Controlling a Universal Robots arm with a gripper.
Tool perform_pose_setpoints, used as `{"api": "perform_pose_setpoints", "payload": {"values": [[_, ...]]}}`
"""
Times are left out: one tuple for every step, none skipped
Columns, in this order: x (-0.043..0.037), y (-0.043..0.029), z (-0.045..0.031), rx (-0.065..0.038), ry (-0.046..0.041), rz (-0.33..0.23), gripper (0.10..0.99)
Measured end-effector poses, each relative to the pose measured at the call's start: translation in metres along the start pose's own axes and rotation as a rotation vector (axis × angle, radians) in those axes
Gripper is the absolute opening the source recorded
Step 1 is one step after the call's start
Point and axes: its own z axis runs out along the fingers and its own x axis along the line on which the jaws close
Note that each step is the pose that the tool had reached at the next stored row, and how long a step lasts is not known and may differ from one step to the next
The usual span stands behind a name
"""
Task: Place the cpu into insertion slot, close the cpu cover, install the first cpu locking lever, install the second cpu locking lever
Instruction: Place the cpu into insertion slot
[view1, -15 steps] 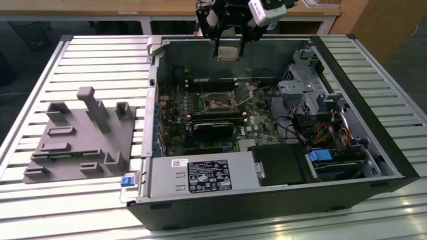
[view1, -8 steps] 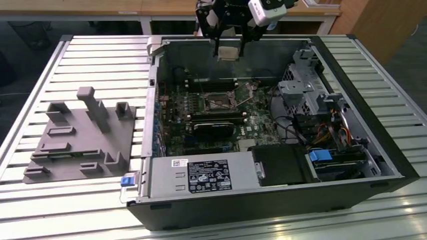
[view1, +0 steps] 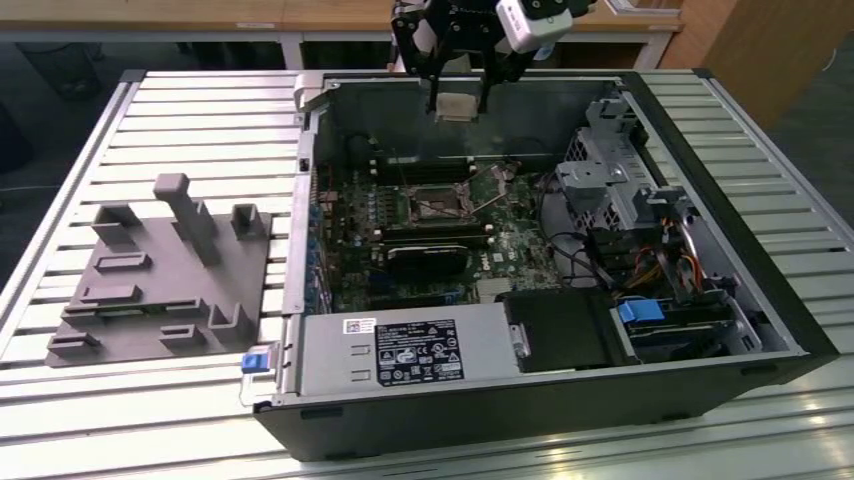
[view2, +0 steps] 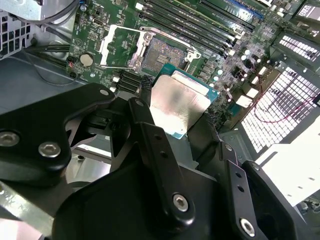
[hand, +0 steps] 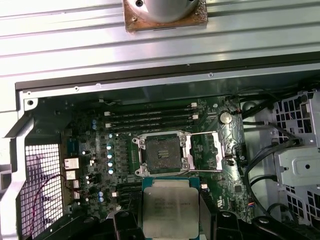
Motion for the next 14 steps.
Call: {"api": "perform_pose_setpoints", "payload": {"values": [[0.0, 0.0, 0.0, 0.0, 0.0, 0.0, 0.541], [0.0, 0.0, 0.0, 0.0, -0.0001, 0.001, 0.541], [0.0, 0.0, 0.0, 0.0, -0.0001, 0.001, 0.541], [0.0, 0.0, 0.0, 0.0, -0.0002, 0.002, 0.541], [0.0, 0.0, 0.0, 0.0, -0.0002, 0.002, 0.541], [0.0, 0.0, 0.0, 0.0, -0.0003, 0.003, 0.541], [0.0, 0.0, 0.0, 0.0, -0.0003, 0.004, 0.541], [0.0, 0.0, 0.0, 0.0, -0.0004, 0.005, 0.541], [0.0001, 0.0, 0.0, 0.0, -0.0005, 0.006, 0.541], [0.0001, 0.0, 0.0, 0.0, -0.0006, 0.007, 0.541], [0.0001, 0.0, 0.0, 0.0, -0.0007, 0.008, 0.541], [0.0001, 0.0, 0.0, 0.0, -0.0008, 0.009, 0.541], [0.0001, 0.0, 0.0, 0.0, -0.0009, 0.01, 0.541], [0.0001, 0.0, 0.0, 0.0, -0.001, 0.011, 0.541]]}}
